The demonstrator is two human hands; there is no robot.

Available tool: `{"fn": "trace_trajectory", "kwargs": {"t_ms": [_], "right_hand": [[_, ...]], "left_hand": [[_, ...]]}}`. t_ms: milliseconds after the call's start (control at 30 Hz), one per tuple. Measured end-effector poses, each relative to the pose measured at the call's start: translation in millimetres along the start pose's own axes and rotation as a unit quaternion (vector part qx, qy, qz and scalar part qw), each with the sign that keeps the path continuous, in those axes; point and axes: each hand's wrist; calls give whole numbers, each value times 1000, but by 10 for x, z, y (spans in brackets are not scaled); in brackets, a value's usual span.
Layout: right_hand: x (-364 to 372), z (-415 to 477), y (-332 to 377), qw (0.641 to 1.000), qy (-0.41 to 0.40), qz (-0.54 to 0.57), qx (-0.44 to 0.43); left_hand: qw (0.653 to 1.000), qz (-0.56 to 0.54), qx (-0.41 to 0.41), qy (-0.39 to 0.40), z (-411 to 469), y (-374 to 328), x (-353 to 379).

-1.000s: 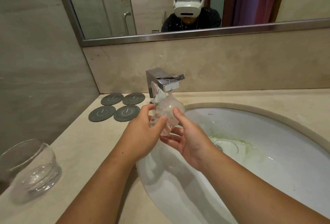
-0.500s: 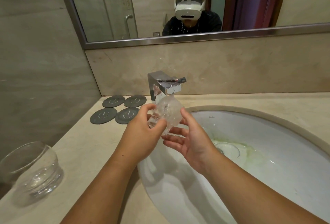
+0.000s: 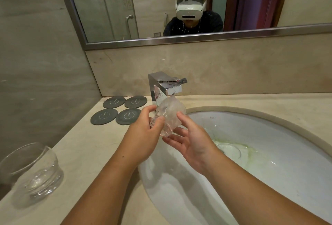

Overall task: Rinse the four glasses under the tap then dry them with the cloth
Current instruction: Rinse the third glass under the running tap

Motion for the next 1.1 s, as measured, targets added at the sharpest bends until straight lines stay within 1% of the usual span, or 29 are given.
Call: {"fn": "trace_trajectory", "kwargs": {"t_ms": [133,300,533,667,833,933,1100], "right_hand": [[-7,12,-5,999,-25,-17,-16],[4,-5,-13,999,-18,-24,-20],[12,5,-16,1000,-17,-15,9],[27,-19,-23,999,4,3,35],[20,-9,-26,999,-14,-44,3],[-7,24,-46,998,-25,-54,-11],[-18,18,-47,998,-27,-58,-25]], "left_hand": [[999,21,28,-1,-10,-22,6],[996,74,58,-5,-7,48,38],[999,24,21,-32,-7,-11,27],[999,16,20,-28,-7,-17,36],[1000,11,19,-17,-6,-14,32],[999,11,39,-5,-9,3,33],[995,59,74,12,-8,50,42]]}}
Point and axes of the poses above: each hand's wrist, its own z-axis towards the middle knuckle, its own x-axis out of the palm, y = z × x, and after that the axes turned 10 degrees about y, right-handed
